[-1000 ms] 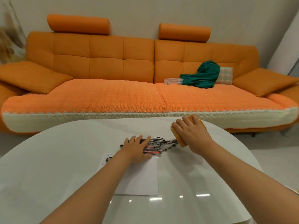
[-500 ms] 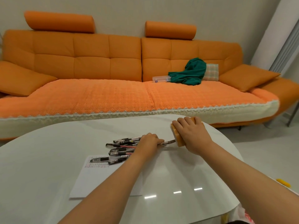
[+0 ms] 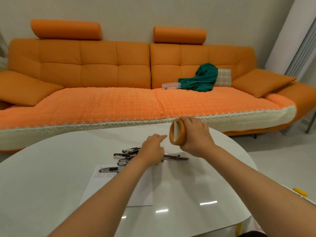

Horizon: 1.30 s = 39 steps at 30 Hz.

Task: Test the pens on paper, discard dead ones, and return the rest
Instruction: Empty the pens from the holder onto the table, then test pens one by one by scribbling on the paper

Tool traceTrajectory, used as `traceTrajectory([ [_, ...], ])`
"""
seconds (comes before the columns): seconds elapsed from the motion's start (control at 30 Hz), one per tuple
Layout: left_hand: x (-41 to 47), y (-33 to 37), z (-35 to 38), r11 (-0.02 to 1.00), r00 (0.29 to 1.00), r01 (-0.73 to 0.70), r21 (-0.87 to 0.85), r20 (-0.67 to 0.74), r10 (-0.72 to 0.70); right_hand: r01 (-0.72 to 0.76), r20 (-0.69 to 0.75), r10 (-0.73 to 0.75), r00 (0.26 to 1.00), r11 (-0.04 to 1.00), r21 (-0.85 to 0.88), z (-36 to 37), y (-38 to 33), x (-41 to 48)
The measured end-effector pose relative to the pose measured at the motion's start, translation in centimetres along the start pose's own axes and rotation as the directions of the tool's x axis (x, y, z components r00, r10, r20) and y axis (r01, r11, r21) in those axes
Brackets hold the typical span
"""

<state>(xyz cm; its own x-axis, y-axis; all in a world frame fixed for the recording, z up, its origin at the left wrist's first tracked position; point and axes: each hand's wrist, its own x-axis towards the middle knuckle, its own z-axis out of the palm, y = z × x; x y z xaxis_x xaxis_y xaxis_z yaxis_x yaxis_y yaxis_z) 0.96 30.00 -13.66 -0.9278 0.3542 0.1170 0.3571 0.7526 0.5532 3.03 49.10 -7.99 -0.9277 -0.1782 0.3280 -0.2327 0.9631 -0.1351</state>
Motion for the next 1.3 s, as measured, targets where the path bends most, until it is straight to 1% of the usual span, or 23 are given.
traceTrajectory([
  [0.03, -0.4, 0.1, -1.1, 0.987, 0.997, 0.032, -0.154, -0.068, -0.043, -0.034, 0.003, 0.034, 0.999, 0.984, 0.176, 0.1, -1.1, 0.4],
  [0.07, -0.9, 0.1, -2.5, 0.953, 0.987, 0.058, -0.296, -0.127, -0.099, -0.052, 0.008, 0.052, 0.999, 0.947, 0.318, 0.2, -2.4, 0.8],
  [0.1, -1.4, 0.0, -3.9, 0.909, 0.972, 0.081, -0.408, -0.170, -0.163, -0.057, 0.011, 0.058, 0.998, 0.906, 0.420, 0.4, -3.9, 1.3],
  [0.17, -2.5, -1.1, -6.7, 0.834, 0.939, 0.126, -0.537, -0.207, -0.275, -0.055, 0.020, 0.053, 0.998, 0.839, 0.541, 1.1, -6.9, 2.3],
  [0.27, -4.3, -4.1, -10.7, 0.765, 0.904, 0.167, -0.622, -0.214, -0.371, -0.034, 0.052, -0.001, 0.999, 0.753, 0.657, 2.5, -11.8, 4.3],
  [0.33, -5.5, -6.3, -13.0, 0.772, 0.881, 0.183, -0.609, -0.247, -0.404, -0.028, 0.080, -0.045, 0.996, 0.679, 0.734, 3.4, -15.1, 5.6],
  [0.43, -6.9, -9.7, -15.7, 0.802, 0.844, 0.162, -0.575, -0.341, -0.415, -0.041, 0.114, -0.093, 0.989, 0.567, 0.823, 4.7, -19.7, 7.2],
  [0.5, -7.6, -12.0, -16.9, 0.813, 0.815, 0.176, -0.556, -0.380, -0.437, -0.082, 0.162, -0.119, 0.980, 0.498, 0.863, 5.7, -22.3, 8.2],
  [0.6, -8.4, -15.3, -17.7, 0.766, 0.781, 0.215, -0.605, -0.365, -0.507, -0.153, 0.233, -0.141, 0.962, 0.427, 0.891, 7.7, -25.5, 9.4],
  [0.73, -8.9, -18.6, -18.1, 0.740, 0.738, 0.250, -0.624, -0.372, -0.563, -0.213, 0.287, -0.164, 0.944, 0.364, 0.907, 10.3, -28.0, 10.4],
  [0.83, -8.7, -20.2, -18.3, 0.740, 0.707, 0.281, -0.611, -0.390, -0.590, -0.211, 0.284, -0.185, 0.941, 0.333, 0.919, 11.5, -29.1, 11.2],
  [0.93, -8.5, -21.4, -18.4, 0.758, 0.702, 0.298, -0.580, -0.406, -0.586, -0.201, 0.277, -0.200, 0.940, 0.332, 0.922, 12.8, -29.9, 11.7],
  [1.1, -8.9, -23.2, -17.7, 0.740, 0.663, 0.355, -0.571, -0.405, -0.630, -0.201, 0.301, -0.230, 0.925, 0.374, 0.905, 14.8, -30.7, 12.2],
  [1.23, -8.8, -23.9, -17.2, 0.758, 0.666, 0.342, -0.556, -0.426, -0.612, -0.207, 0.316, -0.223, 0.922, 0.407, 0.890, 15.9, -30.6, 12.8],
  [1.3, -8.6, -23.9, -16.8, 0.765, 0.657, 0.343, -0.545, -0.442, -0.611, -0.235, 0.352, -0.220, 0.910, 0.426, 0.874, 16.1, -30.1, 13.1],
])
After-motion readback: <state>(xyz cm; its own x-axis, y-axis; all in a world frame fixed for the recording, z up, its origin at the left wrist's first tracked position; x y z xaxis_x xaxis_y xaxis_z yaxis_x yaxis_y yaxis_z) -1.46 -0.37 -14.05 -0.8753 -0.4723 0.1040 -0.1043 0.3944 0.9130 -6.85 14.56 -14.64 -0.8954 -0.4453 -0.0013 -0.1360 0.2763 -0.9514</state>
